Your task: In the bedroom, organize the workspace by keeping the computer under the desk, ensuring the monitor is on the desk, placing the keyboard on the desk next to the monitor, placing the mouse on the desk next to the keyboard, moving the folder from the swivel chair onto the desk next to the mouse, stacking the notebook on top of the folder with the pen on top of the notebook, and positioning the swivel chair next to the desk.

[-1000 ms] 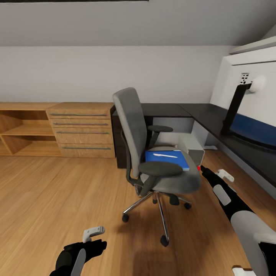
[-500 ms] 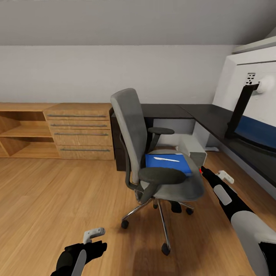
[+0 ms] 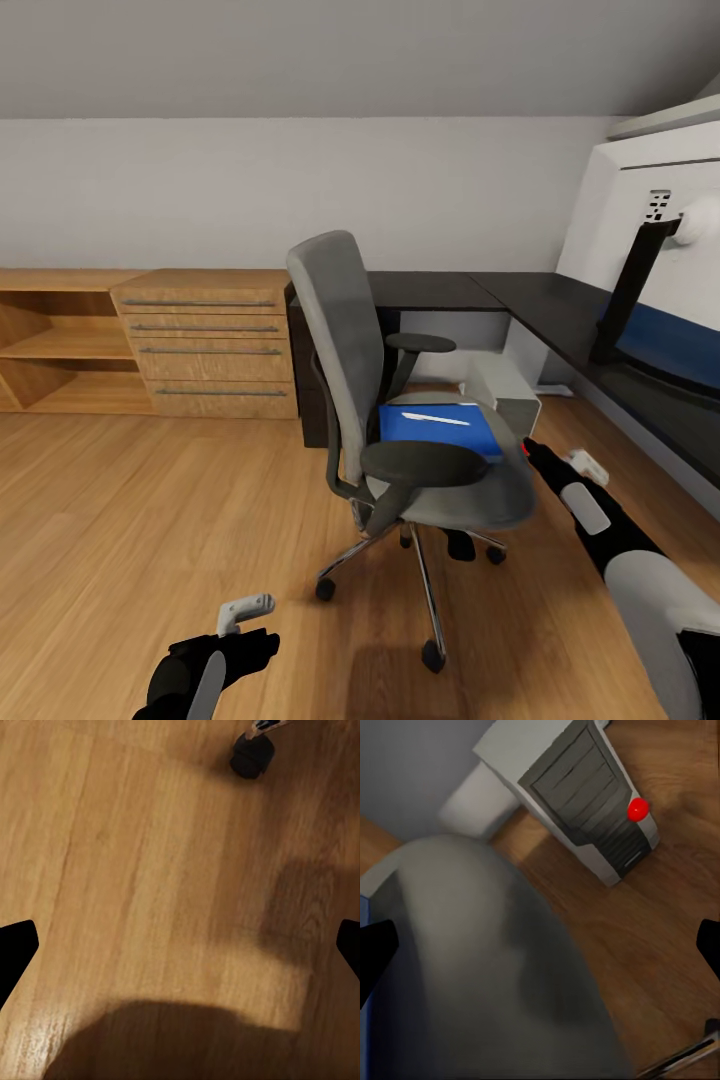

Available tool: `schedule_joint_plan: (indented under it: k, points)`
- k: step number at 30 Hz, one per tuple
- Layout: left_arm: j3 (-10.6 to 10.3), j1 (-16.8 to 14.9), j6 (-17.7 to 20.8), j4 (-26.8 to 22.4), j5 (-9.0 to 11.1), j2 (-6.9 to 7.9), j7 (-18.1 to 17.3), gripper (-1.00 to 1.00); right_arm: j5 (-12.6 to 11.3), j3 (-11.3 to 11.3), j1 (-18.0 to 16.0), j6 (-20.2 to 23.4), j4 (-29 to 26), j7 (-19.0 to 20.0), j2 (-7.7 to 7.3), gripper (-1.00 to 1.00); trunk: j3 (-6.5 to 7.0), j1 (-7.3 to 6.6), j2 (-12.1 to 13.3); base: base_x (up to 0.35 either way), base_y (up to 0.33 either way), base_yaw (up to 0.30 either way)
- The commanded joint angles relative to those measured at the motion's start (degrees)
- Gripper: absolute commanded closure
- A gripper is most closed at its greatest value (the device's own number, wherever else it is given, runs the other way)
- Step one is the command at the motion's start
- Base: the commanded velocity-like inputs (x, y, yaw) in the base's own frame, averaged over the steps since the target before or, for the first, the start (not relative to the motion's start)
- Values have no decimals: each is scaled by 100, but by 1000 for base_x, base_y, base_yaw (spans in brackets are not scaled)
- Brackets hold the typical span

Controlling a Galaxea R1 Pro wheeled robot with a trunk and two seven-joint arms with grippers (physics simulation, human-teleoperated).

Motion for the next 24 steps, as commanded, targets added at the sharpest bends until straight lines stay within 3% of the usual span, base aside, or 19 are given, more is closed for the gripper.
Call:
schedule_joint_plan:
  k: [1, 7, 24]
  points:
    - [8, -3, 21, -6, 60, -4, 43, -100, -60, -46, -1, 75, -12, -15, 1, -100, -6, -1, -2, 2, 0, 0]
    - [7, -3, 19, -6, 63, -4, 43, -100, -121, -153, 2, 246, -12, -14, 0, -100, -6, -1, -2, 0, 0, 0]
    - [8, -3, 22, -6, 66, -1, 37, -100, -134, -180, 8, 293, -12, -13, 0, -100, -10, -1, -2, 0, 0, 3]
